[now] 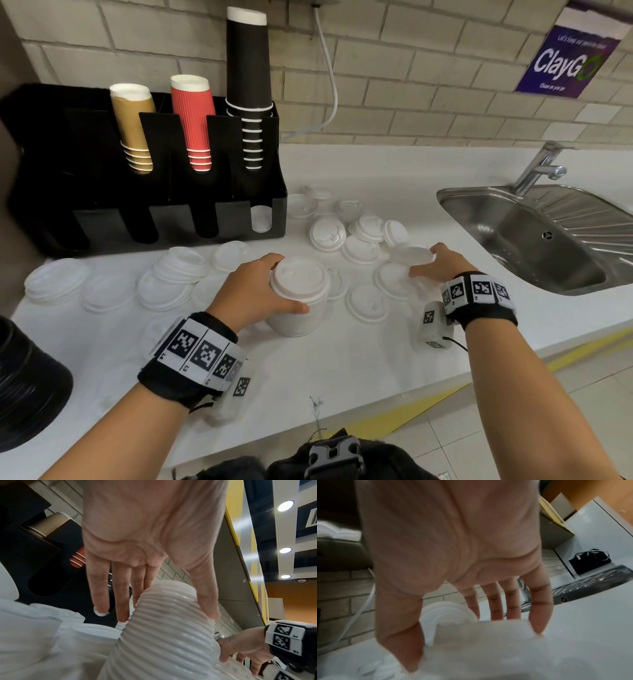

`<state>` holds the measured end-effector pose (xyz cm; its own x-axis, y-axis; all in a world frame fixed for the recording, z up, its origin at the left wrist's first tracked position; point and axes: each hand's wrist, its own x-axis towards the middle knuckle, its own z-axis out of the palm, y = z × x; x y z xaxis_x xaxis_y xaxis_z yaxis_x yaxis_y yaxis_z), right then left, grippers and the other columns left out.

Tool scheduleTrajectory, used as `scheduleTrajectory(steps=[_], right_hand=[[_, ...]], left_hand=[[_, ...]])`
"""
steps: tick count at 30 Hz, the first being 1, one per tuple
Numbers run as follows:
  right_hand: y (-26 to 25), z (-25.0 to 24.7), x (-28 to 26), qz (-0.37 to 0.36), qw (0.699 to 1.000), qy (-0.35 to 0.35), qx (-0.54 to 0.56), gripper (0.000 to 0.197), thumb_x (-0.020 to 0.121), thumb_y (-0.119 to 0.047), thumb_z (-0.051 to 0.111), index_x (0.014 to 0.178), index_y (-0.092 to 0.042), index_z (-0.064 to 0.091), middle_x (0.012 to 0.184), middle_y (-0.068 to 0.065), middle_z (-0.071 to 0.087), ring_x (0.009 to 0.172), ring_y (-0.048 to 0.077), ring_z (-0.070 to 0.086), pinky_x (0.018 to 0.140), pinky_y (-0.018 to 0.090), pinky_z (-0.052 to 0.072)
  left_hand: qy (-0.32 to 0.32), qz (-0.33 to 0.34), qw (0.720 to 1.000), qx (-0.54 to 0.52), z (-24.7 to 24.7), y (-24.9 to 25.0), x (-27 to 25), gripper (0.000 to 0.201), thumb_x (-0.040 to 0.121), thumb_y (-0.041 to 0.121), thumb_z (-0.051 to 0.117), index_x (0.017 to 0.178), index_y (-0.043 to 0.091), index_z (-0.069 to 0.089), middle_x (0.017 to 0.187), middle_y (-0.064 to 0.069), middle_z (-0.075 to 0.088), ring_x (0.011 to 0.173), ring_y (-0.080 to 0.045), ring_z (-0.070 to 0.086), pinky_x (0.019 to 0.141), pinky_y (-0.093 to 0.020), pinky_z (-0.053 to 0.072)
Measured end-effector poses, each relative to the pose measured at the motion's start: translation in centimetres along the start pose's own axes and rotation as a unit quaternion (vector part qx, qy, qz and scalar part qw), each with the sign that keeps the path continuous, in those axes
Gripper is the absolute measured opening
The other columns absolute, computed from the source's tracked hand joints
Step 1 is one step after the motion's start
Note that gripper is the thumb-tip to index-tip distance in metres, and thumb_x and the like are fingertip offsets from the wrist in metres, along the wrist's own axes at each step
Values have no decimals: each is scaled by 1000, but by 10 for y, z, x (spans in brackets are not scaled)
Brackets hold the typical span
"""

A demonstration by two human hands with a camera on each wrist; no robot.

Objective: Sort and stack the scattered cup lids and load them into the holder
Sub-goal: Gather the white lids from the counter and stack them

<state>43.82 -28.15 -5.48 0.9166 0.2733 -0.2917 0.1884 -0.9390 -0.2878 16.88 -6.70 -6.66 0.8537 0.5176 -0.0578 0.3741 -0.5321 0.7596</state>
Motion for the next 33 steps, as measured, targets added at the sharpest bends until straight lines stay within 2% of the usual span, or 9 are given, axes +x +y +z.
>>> scheduleTrajectory(steps=[3,6,11,15,18,22,25,29,33], right_hand=[[6,2,-5,9,999,23,-27,78,75,-39,76,136,-10,37,127,16,53,116,35,52,88,40,45],[6,2,-8,2,998,49,-30,83,74,-41,77,139,-14,33,134,16,43,127,37,40,101,48,40],[0,-3,-9,-44,995,89,-15,74,79,-38,74,139,-17,36,137,15,41,129,35,35,105,48,36],[-10,-1,-13,-101,994,11,-47,68,75,-46,76,133,-29,46,132,2,52,128,27,39,107,45,34],[-18,9,-17,-100,988,-38,-113,75,70,-52,77,136,-38,43,135,-2,50,133,24,33,109,43,30],[-25,19,-19,-93,981,-33,-167,78,71,-54,75,139,-41,38,137,5,45,133,30,30,107,43,27],[-27,20,-17,-109,979,-33,-169,73,73,-52,73,137,-45,39,137,5,46,133,30,30,107,44,26],[-27,13,-11,-138,985,-55,-86,63,73,-42,75,129,-38,45,128,4,52,120,25,47,103,42,37],[-28,6,-12,-189,980,-64,29,61,76,-32,76,127,-33,44,121,6,50,102,20,51,85,30,41]], left_hand=[[1,3,1000,-2,0,0,0,73,54,42,92,117,30,56,108,15,62,99,-11,60,82,-27,46],[2,4,1000,-1,-1,0,0,73,54,42,92,117,30,56,108,14,62,100,-12,60,83,-28,46],[-1,3,1000,-3,0,0,0,72,54,43,91,115,33,54,106,17,60,100,-11,59,82,-26,45],[0,1,1000,-2,0,0,0,71,54,42,92,114,33,54,106,16,61,100,-12,59,84,-28,46],[-1,0,1000,-1,0,1,-1,74,55,42,91,118,31,55,110,14,62,101,-12,59,84,-28,47],[0,-2,1000,3,-1,2,-2,74,55,42,91,119,30,56,109,15,62,100,-11,59,83,-27,46],[-1,-5,1000,5,-2,3,-2,74,55,42,91,120,30,56,110,14,62,100,-12,59,85,-29,48],[-3,-6,1000,5,-2,4,-3,74,55,42,91,119,30,56,111,14,62,100,-12,60,86,-30,49],[-3,-6,1000,7,-3,5,-3,73,56,42,91,119,30,56,110,13,63,100,-13,60,88,-32,50]])
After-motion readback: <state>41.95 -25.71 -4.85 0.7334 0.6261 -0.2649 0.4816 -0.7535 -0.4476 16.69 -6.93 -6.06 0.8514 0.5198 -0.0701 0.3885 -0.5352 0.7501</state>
